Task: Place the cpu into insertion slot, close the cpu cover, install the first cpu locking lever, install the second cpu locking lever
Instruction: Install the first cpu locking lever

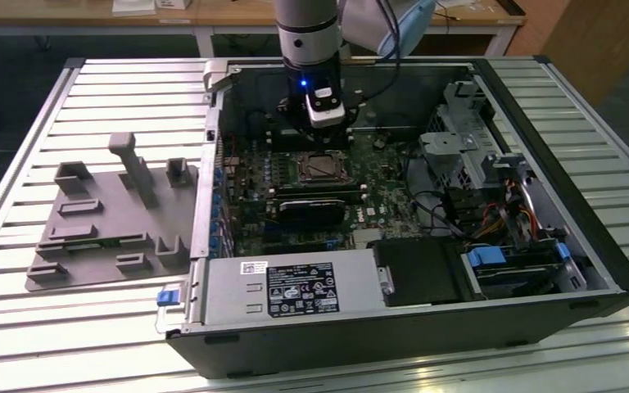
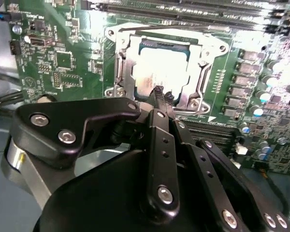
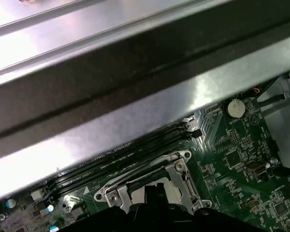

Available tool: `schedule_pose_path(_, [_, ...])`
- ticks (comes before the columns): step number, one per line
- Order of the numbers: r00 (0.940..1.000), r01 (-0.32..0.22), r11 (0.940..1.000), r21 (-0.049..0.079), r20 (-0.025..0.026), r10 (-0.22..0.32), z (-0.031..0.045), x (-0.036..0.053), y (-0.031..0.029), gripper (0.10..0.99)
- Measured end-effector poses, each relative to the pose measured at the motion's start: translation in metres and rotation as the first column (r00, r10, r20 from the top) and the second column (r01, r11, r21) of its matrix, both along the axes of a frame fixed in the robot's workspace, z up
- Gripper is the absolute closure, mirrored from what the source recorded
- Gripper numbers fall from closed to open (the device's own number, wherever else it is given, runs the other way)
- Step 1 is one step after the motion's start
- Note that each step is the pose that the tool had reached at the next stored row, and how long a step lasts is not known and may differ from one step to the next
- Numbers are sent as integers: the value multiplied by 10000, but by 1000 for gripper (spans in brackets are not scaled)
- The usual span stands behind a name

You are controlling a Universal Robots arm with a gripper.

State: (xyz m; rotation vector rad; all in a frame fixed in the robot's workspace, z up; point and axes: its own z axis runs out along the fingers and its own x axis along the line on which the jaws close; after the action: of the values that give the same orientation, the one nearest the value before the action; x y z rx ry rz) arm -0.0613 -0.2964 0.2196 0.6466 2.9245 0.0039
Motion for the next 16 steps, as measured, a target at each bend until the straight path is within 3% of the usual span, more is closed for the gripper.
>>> schedule_pose_path(16, [10000, 1, 10000, -17, -10, -1, -5, 0, -164, 984])
